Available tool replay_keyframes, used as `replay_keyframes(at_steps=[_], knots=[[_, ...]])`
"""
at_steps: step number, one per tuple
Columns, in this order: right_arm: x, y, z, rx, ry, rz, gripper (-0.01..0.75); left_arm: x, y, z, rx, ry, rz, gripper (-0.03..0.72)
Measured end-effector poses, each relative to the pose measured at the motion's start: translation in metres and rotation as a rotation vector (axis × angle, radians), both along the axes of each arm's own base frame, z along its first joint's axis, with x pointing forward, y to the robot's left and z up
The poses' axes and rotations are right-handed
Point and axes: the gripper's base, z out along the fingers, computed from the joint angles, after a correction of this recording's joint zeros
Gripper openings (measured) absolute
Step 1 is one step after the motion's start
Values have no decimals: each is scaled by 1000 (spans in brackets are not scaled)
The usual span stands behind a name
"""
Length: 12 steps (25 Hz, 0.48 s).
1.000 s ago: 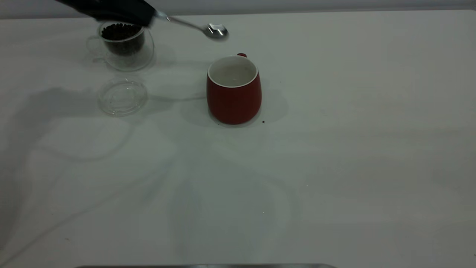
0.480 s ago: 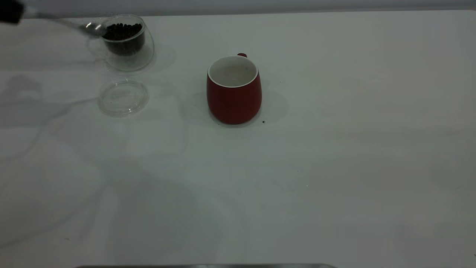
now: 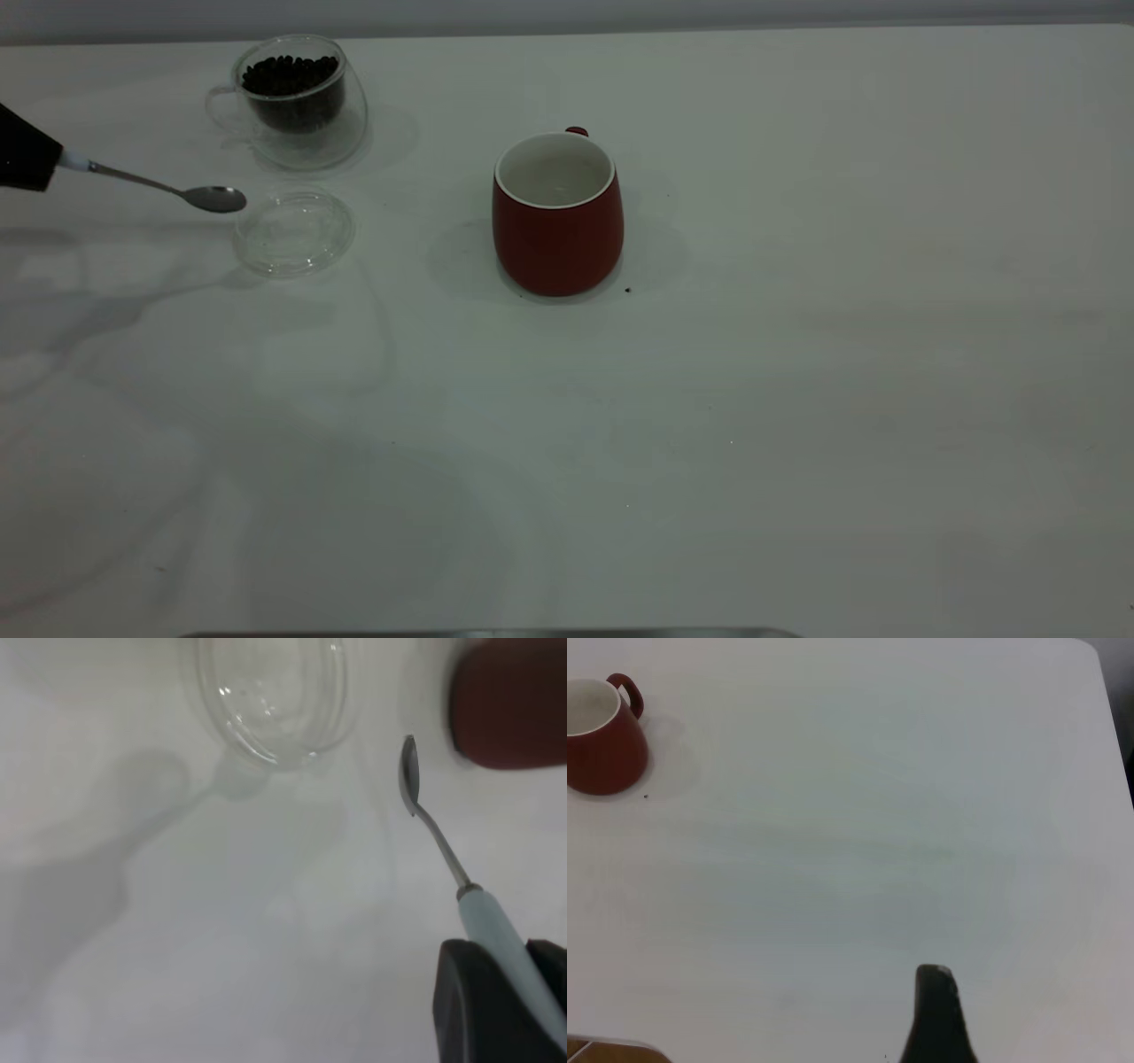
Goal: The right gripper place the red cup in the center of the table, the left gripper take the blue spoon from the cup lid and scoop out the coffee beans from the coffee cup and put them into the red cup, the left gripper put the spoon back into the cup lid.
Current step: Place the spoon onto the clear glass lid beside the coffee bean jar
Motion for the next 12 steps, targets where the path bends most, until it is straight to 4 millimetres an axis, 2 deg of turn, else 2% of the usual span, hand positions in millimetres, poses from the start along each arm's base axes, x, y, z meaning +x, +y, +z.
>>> replay_keyframes(at_steps=[5,12], knots=[[0,0,0,0,0,0,586,5,-1,-3,-5,-27,73,119],[0,0,0,0,0,0,586,10,-20,-27,-13,13,70,119]])
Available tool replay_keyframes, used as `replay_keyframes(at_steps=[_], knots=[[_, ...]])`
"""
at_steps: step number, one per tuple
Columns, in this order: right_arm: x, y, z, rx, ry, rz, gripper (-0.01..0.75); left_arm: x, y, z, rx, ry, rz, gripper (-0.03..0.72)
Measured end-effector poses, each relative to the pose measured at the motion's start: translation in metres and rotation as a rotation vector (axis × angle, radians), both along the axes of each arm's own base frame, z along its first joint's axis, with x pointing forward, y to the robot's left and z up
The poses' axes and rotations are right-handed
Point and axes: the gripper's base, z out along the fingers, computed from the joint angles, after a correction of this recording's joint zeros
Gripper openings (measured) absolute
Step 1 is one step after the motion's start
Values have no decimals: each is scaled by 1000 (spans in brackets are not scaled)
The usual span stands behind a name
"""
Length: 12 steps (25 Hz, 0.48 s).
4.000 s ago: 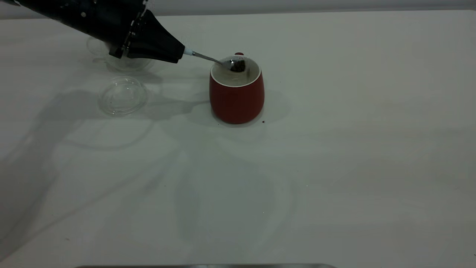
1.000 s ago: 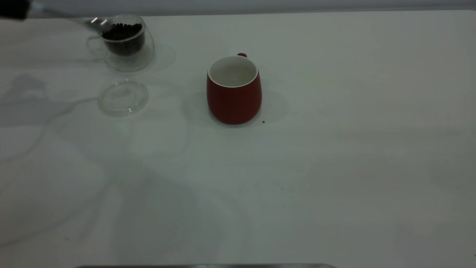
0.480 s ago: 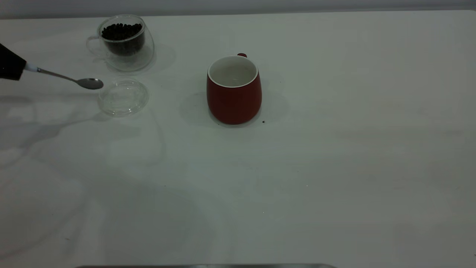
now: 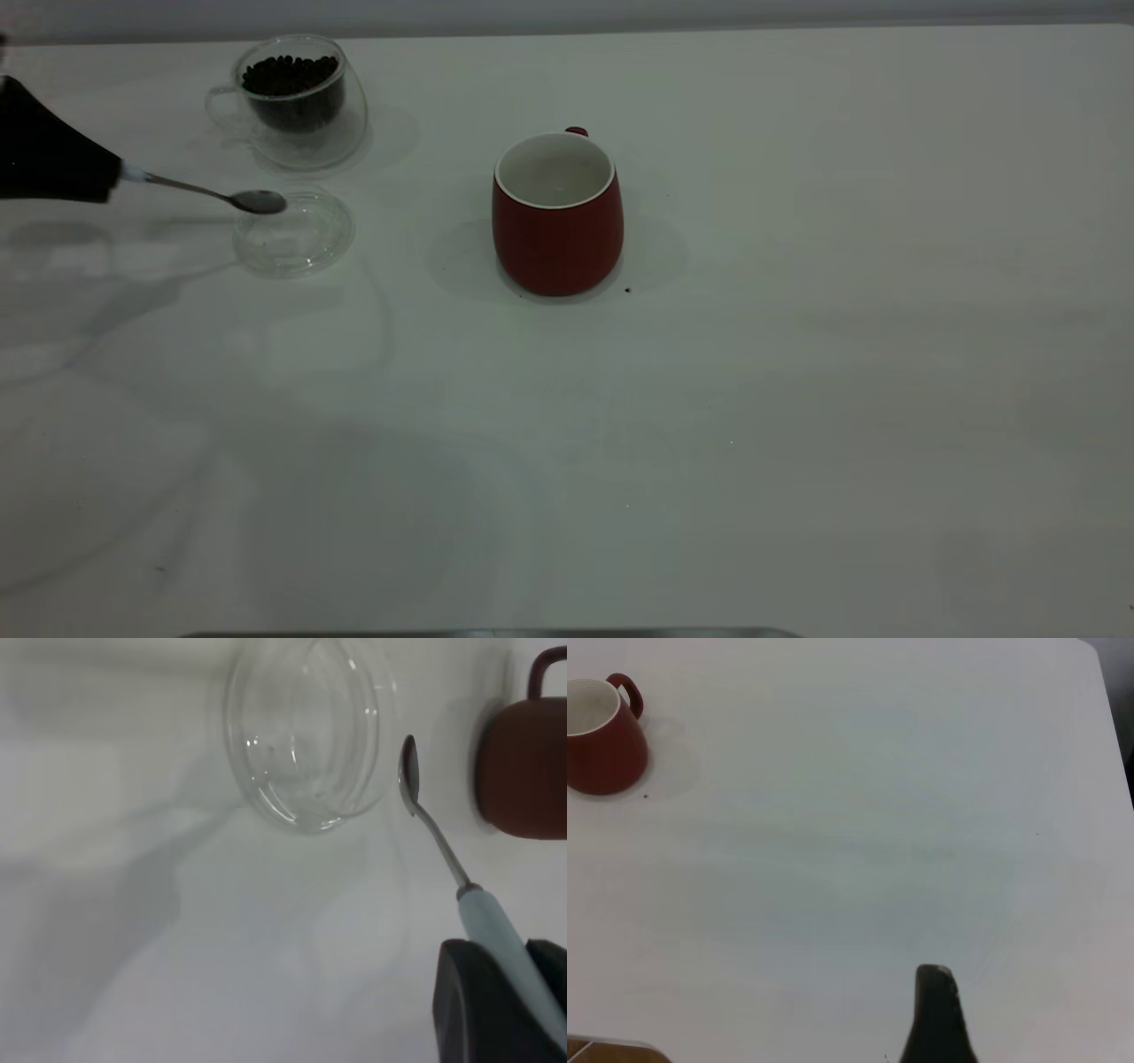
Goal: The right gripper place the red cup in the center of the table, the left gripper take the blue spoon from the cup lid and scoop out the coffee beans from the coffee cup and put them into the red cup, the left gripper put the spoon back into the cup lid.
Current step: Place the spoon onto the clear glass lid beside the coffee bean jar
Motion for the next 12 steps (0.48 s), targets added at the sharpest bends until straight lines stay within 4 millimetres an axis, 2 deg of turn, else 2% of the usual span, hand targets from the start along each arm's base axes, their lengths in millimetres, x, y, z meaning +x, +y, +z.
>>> replay_keyframes(at_steps=[12], knots=[[0,0,0,0,0,0,586,6,-2,-18,24,0,70,119]])
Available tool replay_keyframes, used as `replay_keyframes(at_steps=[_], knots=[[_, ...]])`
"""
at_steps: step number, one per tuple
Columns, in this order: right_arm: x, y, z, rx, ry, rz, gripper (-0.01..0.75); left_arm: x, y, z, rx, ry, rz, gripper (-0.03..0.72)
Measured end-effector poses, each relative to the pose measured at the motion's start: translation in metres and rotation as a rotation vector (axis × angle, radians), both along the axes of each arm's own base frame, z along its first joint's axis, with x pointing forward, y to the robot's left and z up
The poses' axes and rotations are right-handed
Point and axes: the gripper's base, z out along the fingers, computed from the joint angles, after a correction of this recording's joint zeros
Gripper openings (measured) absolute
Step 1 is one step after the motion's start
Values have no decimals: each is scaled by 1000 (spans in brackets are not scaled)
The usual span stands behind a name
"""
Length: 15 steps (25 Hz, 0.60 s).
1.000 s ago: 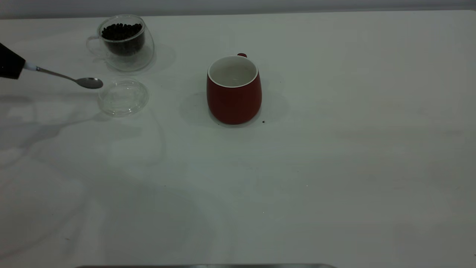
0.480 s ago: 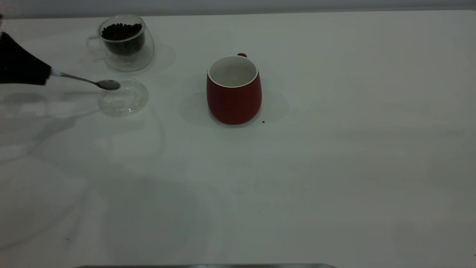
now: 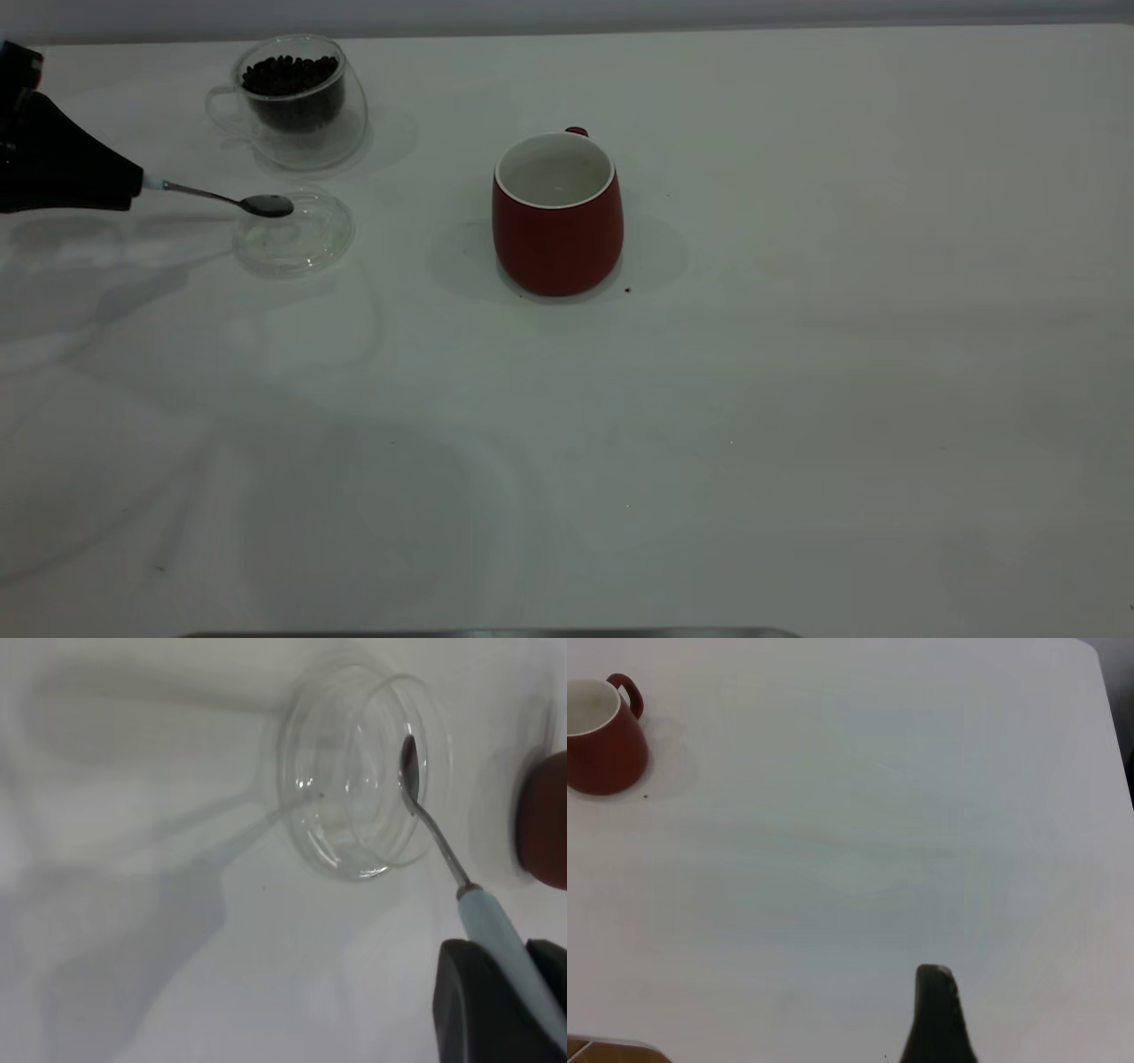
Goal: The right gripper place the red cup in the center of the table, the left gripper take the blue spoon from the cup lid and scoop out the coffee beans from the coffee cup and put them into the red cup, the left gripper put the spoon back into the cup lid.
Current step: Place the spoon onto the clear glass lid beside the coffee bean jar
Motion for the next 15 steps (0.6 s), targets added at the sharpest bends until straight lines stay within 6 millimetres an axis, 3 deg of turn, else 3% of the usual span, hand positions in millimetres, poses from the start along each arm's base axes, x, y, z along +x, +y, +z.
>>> replay_keyframes(at_steps=[6,15], knots=[[0,0,0,0,0,0,586,-7,-5,-28,-68,62,4,119],[0,0,0,0,0,0,586,-4,-10,-51,-151,10,75,119]])
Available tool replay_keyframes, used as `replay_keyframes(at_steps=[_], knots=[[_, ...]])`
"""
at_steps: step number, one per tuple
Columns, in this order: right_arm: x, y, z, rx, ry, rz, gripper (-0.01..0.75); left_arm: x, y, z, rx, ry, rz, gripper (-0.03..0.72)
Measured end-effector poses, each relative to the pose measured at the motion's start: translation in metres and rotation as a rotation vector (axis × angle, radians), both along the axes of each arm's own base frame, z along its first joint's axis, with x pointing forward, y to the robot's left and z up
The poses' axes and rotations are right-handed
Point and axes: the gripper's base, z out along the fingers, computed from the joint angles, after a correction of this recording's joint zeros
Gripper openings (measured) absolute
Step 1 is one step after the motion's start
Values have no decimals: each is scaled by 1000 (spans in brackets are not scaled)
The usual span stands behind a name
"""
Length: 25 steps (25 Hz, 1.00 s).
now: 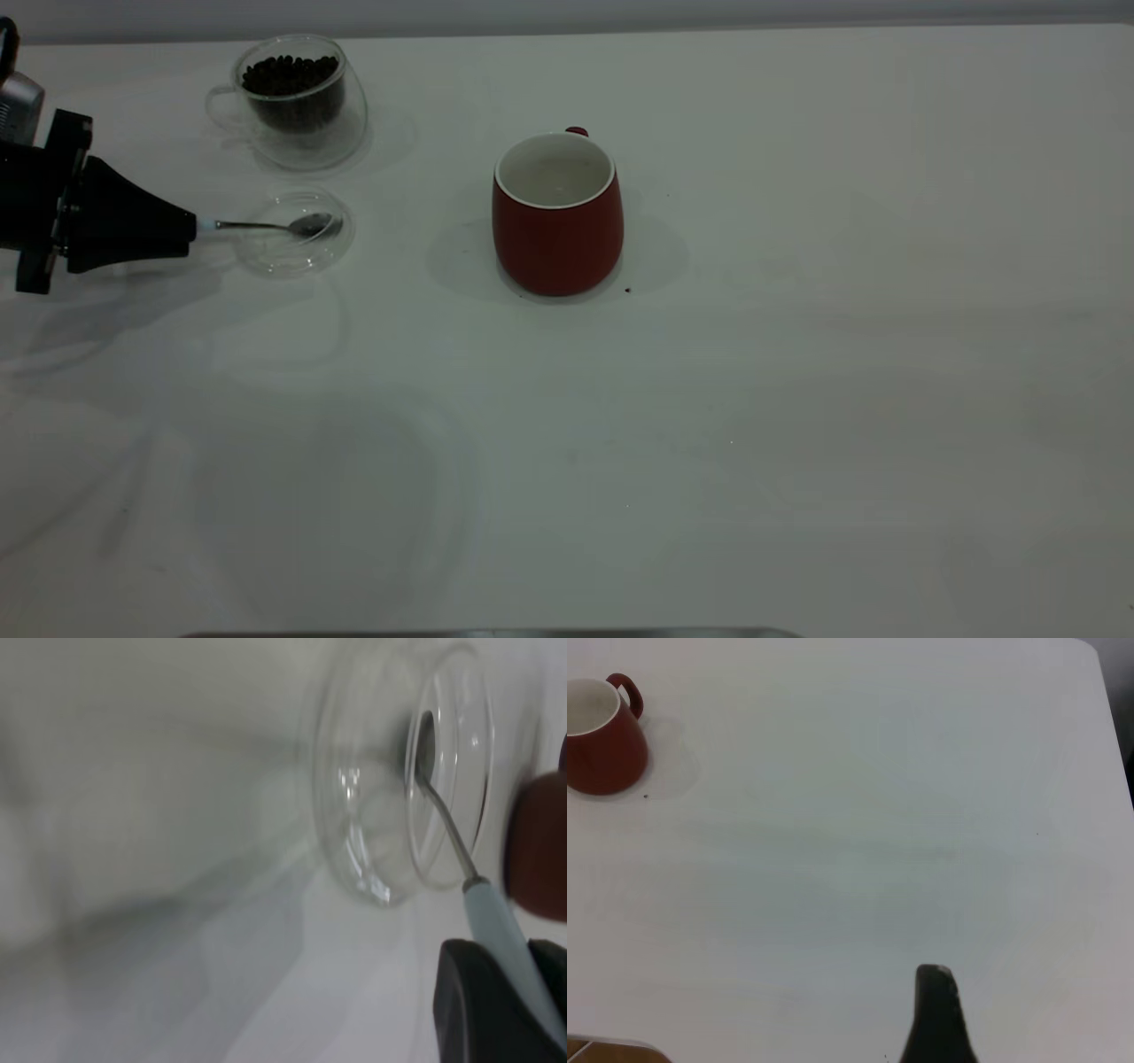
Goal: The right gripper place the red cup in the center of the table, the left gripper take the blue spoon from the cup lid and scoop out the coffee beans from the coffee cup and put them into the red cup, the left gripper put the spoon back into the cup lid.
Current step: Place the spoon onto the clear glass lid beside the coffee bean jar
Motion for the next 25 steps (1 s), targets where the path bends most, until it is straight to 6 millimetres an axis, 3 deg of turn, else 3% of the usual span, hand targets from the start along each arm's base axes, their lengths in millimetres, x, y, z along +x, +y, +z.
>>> replay_keyframes(at_steps=[10,13,19,22,25], knots=[[0,0,0,0,0,0,586,0,0,-7,11,-12,17,147],[0,0,0,0,0,0,586,0,2,-10,38,0,32,236],[0,0,0,0,0,0,586,-1,1,-10,13,9,27,491],[0,0,0,0,0,0,586,-3,0,-9,0,8,0,551],[0,0,0,0,0,0,586,-4,-1,-6,2,4,-41,564]])
